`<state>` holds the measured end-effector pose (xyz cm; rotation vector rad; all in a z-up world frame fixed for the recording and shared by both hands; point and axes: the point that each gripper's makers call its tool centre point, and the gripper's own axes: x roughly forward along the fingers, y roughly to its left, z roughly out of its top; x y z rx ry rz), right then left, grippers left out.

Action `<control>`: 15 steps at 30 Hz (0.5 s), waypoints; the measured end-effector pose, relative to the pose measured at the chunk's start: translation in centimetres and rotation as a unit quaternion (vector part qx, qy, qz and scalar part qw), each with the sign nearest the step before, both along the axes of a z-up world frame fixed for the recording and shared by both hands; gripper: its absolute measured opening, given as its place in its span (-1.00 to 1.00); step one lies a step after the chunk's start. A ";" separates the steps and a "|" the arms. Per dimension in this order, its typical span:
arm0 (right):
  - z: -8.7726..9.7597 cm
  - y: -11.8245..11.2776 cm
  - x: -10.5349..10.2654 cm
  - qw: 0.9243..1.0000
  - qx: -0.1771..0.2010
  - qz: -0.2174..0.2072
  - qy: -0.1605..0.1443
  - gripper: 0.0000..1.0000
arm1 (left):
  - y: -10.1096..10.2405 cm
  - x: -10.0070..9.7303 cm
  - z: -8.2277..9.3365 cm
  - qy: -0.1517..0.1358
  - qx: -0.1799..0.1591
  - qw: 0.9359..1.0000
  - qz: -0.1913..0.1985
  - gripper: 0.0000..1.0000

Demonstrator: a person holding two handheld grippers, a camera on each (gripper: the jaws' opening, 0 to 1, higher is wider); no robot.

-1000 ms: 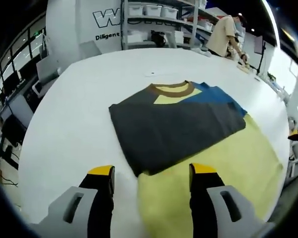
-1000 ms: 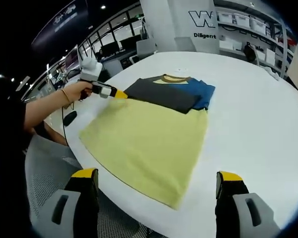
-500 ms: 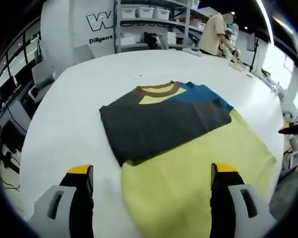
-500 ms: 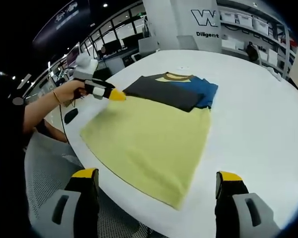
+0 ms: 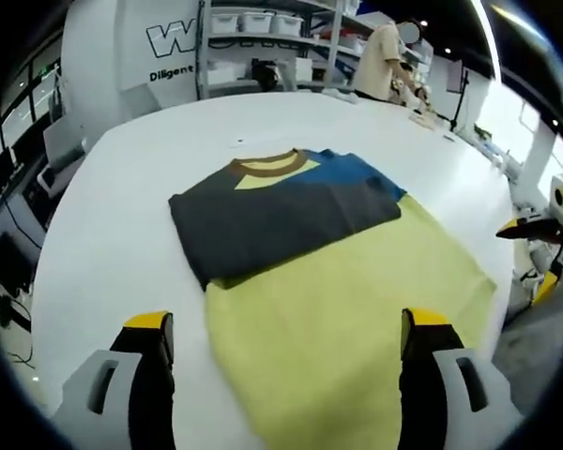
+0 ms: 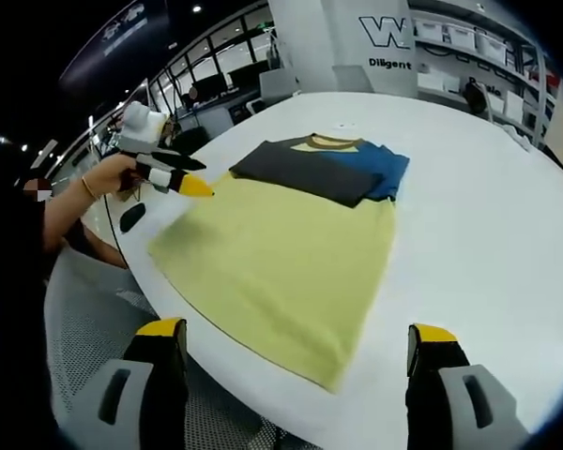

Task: Fold the garment on the visible template until the final outline fits inside the template.

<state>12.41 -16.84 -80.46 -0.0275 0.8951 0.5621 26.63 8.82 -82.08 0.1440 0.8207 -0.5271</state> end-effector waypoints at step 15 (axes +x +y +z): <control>-0.9 0.0 -0.2 1.000 -0.007 0.000 0.007 0.88 | 2.3 -3.3 -2.0 0.033 0.012 0.999 0.009 0.91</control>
